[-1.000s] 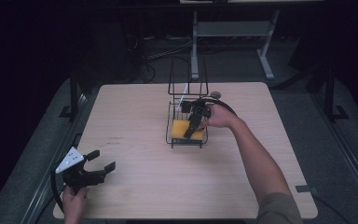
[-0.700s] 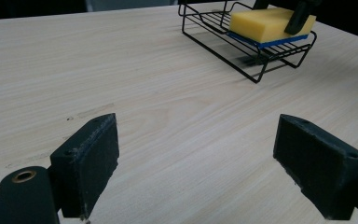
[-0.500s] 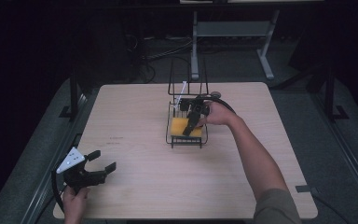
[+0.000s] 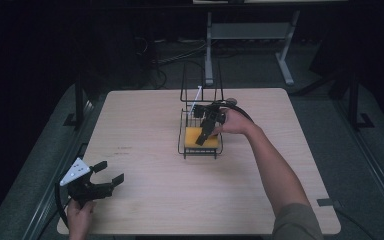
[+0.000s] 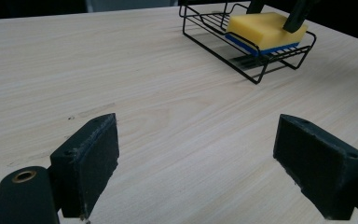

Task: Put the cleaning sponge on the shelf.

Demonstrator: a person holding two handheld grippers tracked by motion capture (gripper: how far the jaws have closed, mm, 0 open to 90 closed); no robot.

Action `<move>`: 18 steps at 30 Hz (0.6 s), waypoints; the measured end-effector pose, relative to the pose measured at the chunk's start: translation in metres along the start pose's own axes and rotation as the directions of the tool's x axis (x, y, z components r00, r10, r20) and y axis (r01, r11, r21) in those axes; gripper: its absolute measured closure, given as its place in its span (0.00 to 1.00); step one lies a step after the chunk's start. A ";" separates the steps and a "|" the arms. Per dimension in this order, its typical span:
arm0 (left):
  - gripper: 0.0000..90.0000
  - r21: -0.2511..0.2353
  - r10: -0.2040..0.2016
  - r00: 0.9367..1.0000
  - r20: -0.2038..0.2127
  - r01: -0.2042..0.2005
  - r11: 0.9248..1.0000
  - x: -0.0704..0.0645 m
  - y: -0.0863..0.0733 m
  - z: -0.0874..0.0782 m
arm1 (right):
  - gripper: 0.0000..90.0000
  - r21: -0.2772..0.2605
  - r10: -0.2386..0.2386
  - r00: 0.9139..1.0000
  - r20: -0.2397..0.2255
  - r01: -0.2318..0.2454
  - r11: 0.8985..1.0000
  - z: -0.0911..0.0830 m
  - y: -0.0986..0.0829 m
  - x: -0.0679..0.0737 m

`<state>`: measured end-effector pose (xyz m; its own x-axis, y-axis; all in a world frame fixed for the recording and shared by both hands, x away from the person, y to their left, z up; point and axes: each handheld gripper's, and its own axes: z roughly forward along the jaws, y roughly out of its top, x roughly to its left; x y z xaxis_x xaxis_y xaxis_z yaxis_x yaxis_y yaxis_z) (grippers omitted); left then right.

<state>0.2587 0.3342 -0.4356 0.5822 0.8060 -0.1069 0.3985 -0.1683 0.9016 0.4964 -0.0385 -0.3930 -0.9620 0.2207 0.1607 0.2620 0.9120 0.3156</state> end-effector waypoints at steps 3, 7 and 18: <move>0.15 0.004 0.003 1.000 0.003 -0.003 1.000 -0.001 0.000 0.001 | 0.17 -0.004 0.001 1.000 0.006 -0.001 1.000 -0.003 -0.002 0.002; 0.15 0.002 0.004 1.000 0.004 -0.004 1.000 -0.002 0.000 0.001 | 0.18 -0.012 0.017 1.000 0.017 -0.017 1.000 -0.007 -0.010 0.001; 0.15 0.001 -0.001 1.000 0.006 0.001 1.000 -0.002 0.000 0.002 | 0.18 -0.037 0.075 0.997 0.034 -0.074 0.997 -0.018 -0.033 -0.002</move>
<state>0.2590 0.3315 -0.4363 0.5862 0.8026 -0.1108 0.4003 -0.1680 0.9008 0.4915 -0.0750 -0.3867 -0.9415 0.3007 0.1519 0.3353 0.8796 0.3374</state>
